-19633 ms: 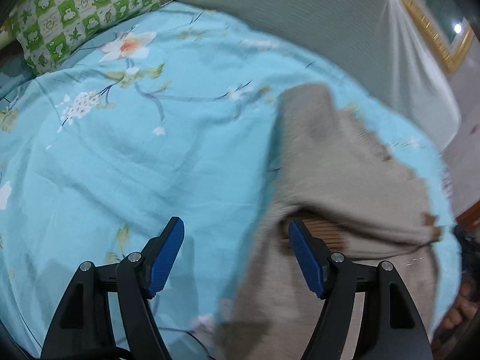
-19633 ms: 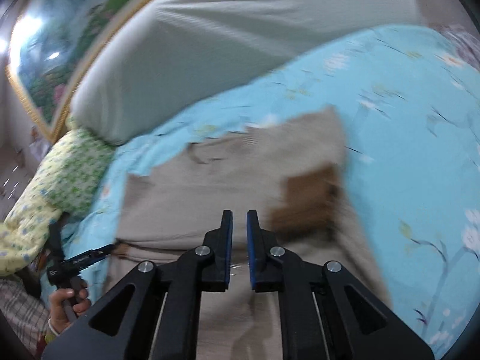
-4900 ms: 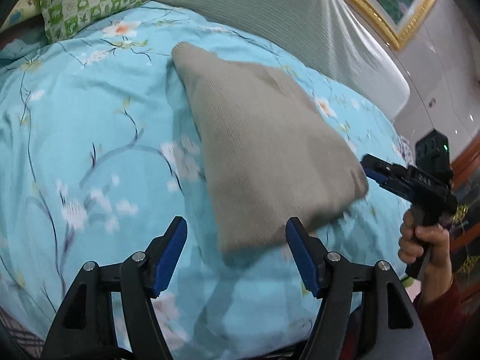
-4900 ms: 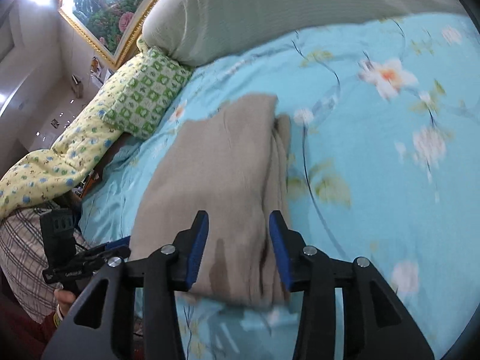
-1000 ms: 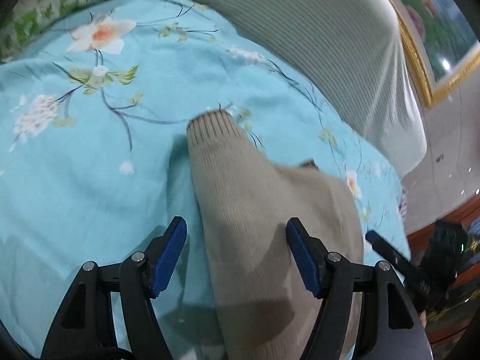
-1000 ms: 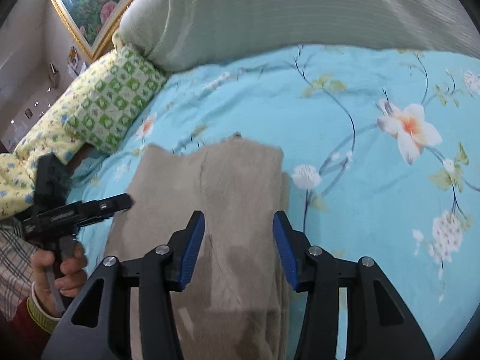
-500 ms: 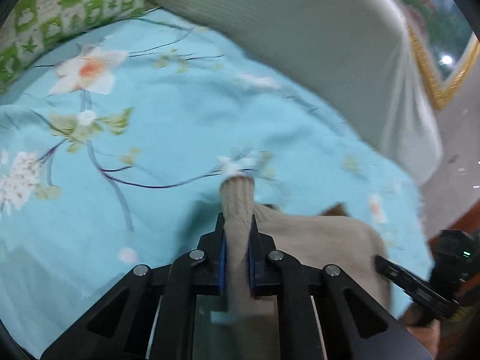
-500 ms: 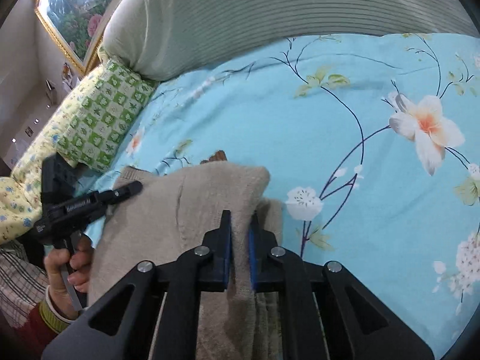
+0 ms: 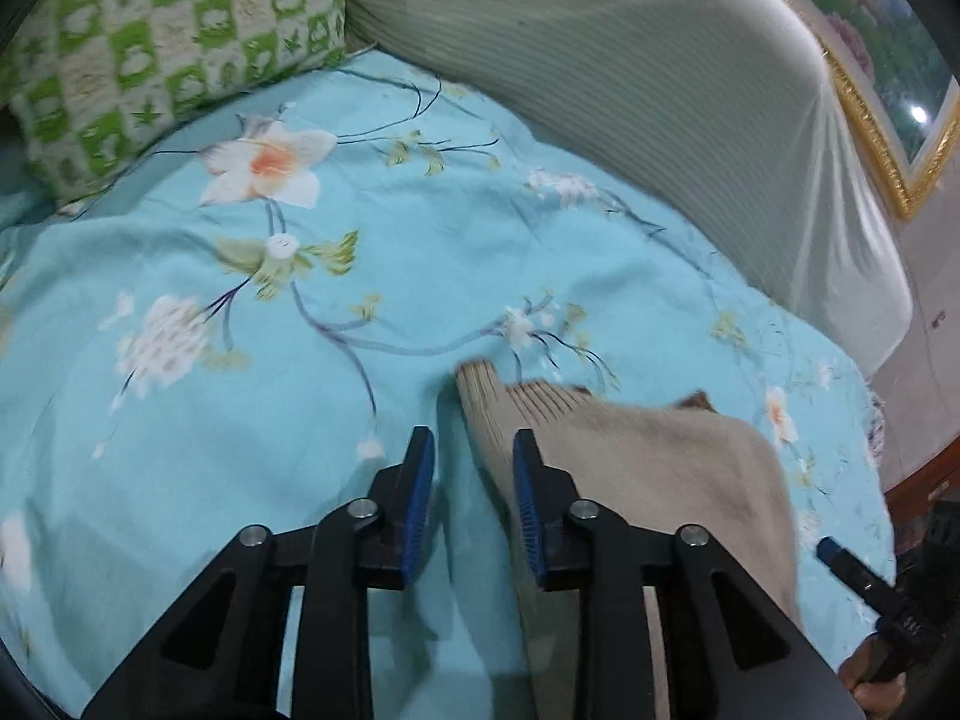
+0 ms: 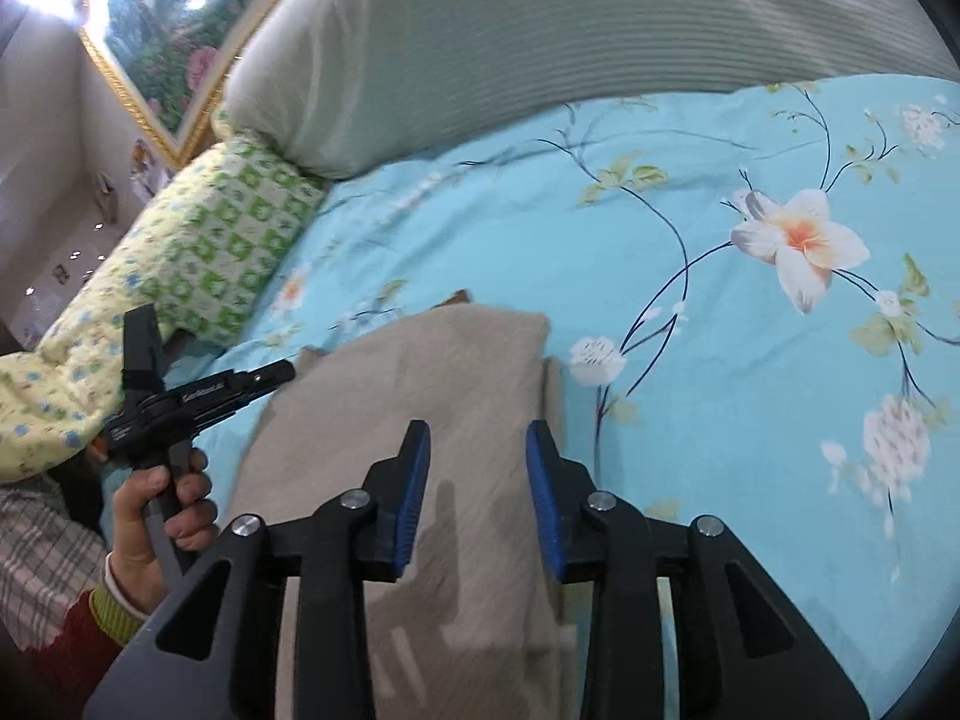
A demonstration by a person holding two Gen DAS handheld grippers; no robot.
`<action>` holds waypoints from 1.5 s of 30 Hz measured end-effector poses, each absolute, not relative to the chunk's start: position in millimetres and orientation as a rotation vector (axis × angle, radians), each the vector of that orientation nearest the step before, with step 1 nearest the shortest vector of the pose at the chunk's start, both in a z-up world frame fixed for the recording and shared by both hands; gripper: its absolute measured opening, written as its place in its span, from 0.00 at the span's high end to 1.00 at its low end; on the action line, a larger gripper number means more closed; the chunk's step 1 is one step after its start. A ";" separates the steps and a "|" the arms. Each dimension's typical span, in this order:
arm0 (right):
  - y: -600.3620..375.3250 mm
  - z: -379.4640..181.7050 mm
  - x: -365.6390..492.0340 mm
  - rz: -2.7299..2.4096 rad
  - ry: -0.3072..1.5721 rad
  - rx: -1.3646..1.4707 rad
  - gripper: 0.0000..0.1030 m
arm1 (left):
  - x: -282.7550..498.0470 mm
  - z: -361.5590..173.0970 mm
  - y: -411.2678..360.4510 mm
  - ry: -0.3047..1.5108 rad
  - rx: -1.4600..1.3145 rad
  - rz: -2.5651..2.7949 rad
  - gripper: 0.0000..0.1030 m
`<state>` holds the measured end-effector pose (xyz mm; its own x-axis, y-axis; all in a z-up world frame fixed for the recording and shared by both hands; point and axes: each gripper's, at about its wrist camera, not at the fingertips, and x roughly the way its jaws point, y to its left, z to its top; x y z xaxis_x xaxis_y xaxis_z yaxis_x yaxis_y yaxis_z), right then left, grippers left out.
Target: Fold small clothes
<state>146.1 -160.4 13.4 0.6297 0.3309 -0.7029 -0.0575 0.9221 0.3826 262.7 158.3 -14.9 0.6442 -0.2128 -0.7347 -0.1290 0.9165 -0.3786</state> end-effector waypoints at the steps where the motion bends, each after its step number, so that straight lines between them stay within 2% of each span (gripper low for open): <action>1: -157.3 14.0 139.2 0.233 0.867 0.343 0.60 | 249.5 -9.0 156.8 0.868 -0.429 -0.060 0.65; 2: -156.1 14.0 131.7 0.240 0.871 0.345 0.59 | 235.9 -3.6 154.4 0.861 -0.433 -0.069 0.61; 4: -152.8 12.9 116.8 0.251 0.880 0.346 0.59 | 209.6 5.6 149.1 0.847 -0.439 -0.087 0.47; 12: -145.2 7.0 67.8 0.264 0.900 0.343 0.59 | 119.3 17.8 116.8 0.850 -0.436 -0.153 0.43; 14: -142.8 5.6 59.8 0.264 0.907 0.329 0.55 | 102.8 14.9 109.7 0.860 -0.421 -0.151 0.42; 16: -139.7 5.0 49.6 0.259 0.906 0.309 0.51 | 82.3 11.3 102.0 0.866 -0.402 -0.136 0.34; 19: -134.7 4.3 36.9 0.266 0.905 0.290 0.47 | 54.0 3.6 91.8 0.872 -0.354 -0.101 0.27; 24: -125.7 4.4 13.4 0.267 0.898 0.231 0.41 | 17.7 -8.1 76.5 0.888 -0.259 -0.062 0.26; 31: -116.2 2.9 -23.4 0.286 0.874 0.161 0.26 | -15.0 -16.6 63.3 0.901 -0.160 -0.016 0.19; 37: -119.7 -0.8 -53.3 0.264 0.862 0.150 0.17 | -21.5 -27.1 58.7 0.951 -0.114 0.010 0.19; 45: -114.7 -7.3 -76.1 0.290 0.887 0.117 0.15 | -33.8 -24.2 43.3 0.944 -0.049 0.008 0.16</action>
